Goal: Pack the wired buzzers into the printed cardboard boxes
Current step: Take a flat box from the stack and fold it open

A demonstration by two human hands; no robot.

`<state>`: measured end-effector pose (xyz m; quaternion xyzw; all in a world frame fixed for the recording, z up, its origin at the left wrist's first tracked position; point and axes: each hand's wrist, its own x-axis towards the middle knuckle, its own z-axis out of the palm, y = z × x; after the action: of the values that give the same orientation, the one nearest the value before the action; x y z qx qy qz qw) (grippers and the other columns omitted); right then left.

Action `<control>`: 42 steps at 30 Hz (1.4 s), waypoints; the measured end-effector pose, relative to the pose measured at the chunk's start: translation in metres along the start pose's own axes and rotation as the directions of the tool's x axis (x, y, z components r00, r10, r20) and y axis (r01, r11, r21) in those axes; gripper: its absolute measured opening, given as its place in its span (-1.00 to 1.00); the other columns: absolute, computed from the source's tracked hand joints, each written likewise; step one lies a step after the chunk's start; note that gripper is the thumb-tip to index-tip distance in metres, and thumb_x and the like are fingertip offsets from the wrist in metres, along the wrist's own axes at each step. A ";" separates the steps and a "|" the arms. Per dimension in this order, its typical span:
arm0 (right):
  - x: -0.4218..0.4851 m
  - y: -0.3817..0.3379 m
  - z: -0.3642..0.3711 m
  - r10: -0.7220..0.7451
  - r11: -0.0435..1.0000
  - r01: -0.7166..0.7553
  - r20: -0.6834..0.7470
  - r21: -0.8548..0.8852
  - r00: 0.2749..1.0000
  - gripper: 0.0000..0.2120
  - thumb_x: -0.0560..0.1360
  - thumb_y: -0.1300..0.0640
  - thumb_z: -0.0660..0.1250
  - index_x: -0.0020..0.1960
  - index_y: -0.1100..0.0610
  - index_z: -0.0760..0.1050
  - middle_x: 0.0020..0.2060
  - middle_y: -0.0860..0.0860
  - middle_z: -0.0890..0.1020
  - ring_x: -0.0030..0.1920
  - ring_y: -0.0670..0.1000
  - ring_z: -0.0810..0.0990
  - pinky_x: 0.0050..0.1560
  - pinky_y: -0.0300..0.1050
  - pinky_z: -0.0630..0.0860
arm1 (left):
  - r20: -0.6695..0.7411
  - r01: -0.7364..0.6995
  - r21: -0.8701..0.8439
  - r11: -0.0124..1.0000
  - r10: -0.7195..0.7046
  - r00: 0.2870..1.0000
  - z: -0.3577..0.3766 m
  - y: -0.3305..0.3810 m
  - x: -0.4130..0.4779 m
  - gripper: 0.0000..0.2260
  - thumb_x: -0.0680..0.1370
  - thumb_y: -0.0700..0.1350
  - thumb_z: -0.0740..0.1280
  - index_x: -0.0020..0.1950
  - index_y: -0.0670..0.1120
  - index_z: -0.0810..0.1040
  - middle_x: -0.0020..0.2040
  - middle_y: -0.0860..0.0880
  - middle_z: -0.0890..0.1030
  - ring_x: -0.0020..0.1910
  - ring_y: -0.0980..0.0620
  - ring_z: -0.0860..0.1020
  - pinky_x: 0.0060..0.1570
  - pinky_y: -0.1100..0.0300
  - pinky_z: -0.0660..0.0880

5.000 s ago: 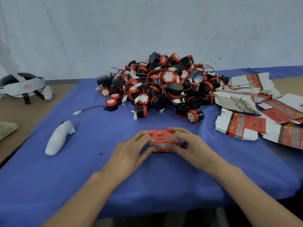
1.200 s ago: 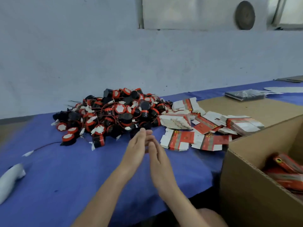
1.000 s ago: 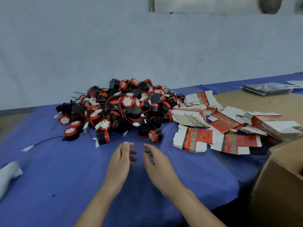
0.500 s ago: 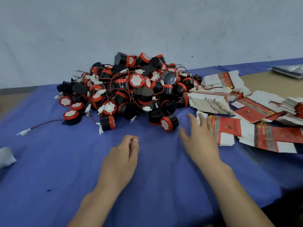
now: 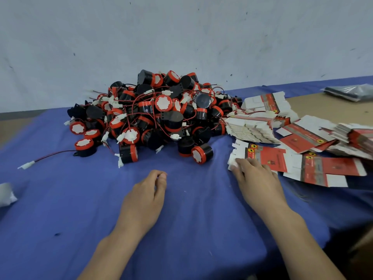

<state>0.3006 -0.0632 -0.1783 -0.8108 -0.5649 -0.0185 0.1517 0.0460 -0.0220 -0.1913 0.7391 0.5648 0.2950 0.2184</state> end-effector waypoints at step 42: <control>-0.029 -0.113 0.000 -0.064 0.081 0.089 -0.084 0.993 0.994 -0.52 0.50 -0.03 0.42 0.39 -0.09 0.41 0.21 -0.24 0.60 0.28 -0.24 0.53 0.31 -0.19 0.47 | -0.406 -0.367 -0.184 0.912 0.270 0.873 -0.001 0.026 -0.028 -0.75 0.61 0.20 0.13 0.25 0.46 0.21 0.18 0.34 0.47 0.20 0.20 0.50 0.08 0.25 0.52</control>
<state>0.1861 -0.0545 -0.1586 -0.4638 -0.4684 0.3528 0.6641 0.0587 -0.0558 -0.1786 0.7188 0.4226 0.5316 0.1487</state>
